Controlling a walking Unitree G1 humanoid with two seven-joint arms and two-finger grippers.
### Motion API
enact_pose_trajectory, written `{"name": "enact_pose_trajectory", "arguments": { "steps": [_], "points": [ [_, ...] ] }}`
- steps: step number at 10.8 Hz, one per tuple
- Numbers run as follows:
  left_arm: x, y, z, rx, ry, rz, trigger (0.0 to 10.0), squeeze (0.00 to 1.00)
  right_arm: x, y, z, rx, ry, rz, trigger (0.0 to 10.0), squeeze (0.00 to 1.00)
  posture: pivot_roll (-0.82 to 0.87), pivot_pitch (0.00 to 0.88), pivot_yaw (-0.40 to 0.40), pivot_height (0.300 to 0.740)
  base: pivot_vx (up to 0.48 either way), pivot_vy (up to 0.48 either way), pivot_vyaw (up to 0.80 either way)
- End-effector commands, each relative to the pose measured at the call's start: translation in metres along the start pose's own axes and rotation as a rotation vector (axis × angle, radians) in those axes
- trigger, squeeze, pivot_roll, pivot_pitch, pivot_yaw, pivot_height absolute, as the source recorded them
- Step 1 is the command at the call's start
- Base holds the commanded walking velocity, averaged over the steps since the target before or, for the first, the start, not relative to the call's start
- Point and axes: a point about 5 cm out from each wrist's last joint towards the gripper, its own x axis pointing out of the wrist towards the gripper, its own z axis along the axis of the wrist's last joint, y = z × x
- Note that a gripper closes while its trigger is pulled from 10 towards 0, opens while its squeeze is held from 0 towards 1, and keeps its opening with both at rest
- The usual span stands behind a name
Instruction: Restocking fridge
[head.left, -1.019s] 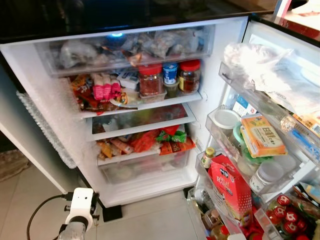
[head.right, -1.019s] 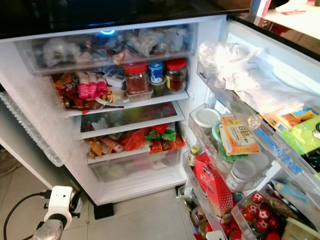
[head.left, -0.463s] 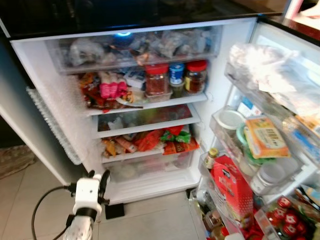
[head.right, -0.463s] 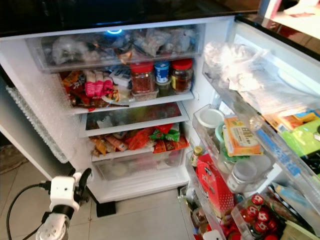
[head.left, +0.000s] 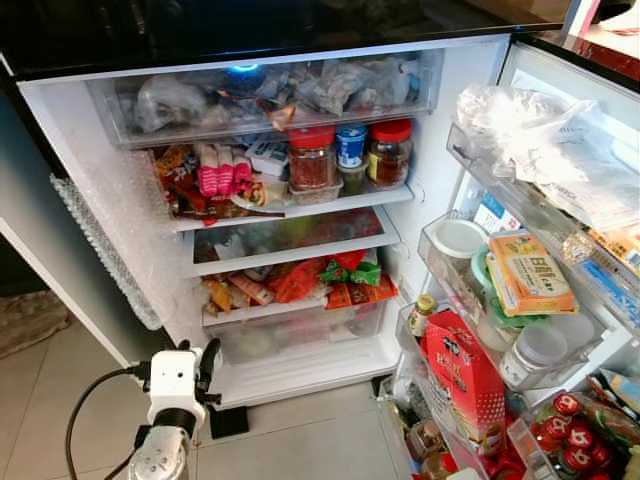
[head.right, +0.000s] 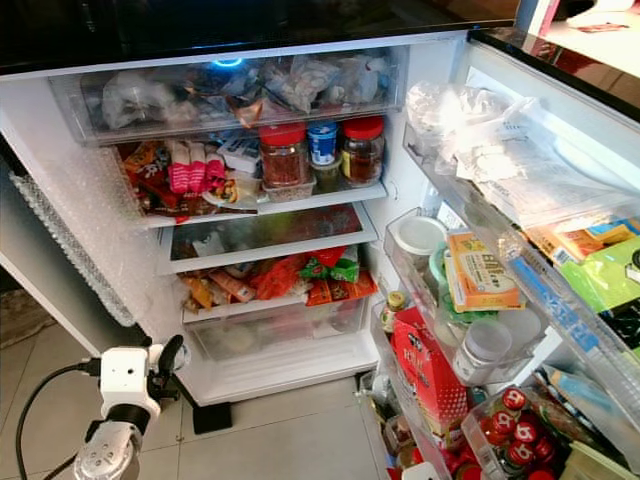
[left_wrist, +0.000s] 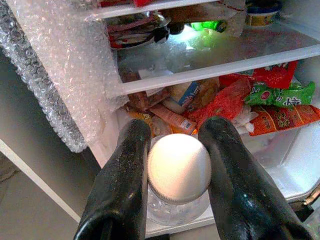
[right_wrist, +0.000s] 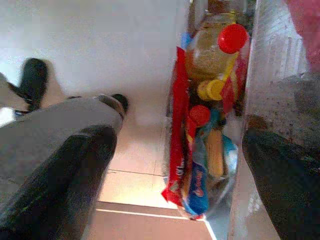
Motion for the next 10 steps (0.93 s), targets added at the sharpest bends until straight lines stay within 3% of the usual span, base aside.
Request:
{"name": "enact_pose_trajectory", "arguments": {
  "steps": [1, 5, 8, 10],
  "points": [
    [-0.0004, -0.0003, 0.0016, -0.010, 0.002, -0.004, 10.0, 0.00, -0.0010, -0.0095, -0.0006, -0.016, 0.000, -0.072, 10.0, 0.00, -0.02, 0.000, -0.002, 0.740, 0.000, 0.000, 0.00],
    [-0.0007, -0.0027, 0.0025, -0.018, 0.018, -0.023, 10.0, 0.00, -0.0019, -0.0152, -0.0040, -0.049, 0.037, -0.192, 10.0, 0.00, -0.02, 0.000, -0.001, 0.740, 0.000, 0.000, 0.00],
    [0.0000, -0.0041, 0.0028, -0.021, 0.026, -0.033, 10.0, 0.00, -0.0009, -0.0086, -0.0019, -0.034, 0.012, -0.079, 10.0, 0.00, -0.02, 0.000, -0.001, 0.740, 0.000, 0.000, 0.00],
    [0.0008, -0.0047, 0.0030, -0.025, 0.032, -0.038, 10.0, 0.00, -0.0007, -0.0081, -0.0015, -0.035, 0.017, -0.073, 10.0, 0.00, -0.02, 0.000, -0.003, 0.740, 0.000, 0.000, 0.00]
  ]
}}
